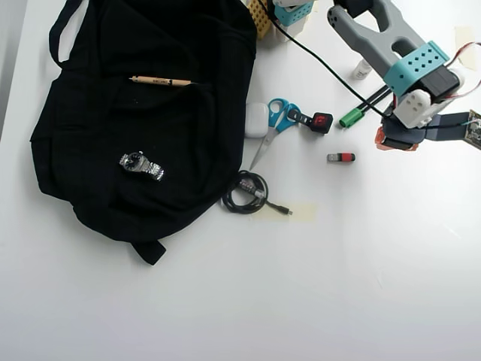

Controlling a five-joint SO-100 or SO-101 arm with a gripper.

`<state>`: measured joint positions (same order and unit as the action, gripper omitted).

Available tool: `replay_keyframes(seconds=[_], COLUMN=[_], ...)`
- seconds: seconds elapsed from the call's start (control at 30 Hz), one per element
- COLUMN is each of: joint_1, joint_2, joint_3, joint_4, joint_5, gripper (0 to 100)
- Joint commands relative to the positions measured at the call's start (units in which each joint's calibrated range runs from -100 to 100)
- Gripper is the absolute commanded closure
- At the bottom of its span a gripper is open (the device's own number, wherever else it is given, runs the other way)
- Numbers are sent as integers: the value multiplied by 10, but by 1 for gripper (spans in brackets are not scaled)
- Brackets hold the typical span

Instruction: Put the usb stick into the black bag

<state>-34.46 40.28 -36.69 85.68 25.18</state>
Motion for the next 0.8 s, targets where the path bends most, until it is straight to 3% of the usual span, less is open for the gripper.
replay_keyframes(seconds=[0.0,0.2,0.53,0.77], joint_1=[-6,-1,55,58], joint_2=[-22,-20,-10,-9], joint_3=[-15,-13,-13,4], joint_4=[8,6,-8,-27], joint_5=[20,29,137,142], gripper=[98,98,98,98])
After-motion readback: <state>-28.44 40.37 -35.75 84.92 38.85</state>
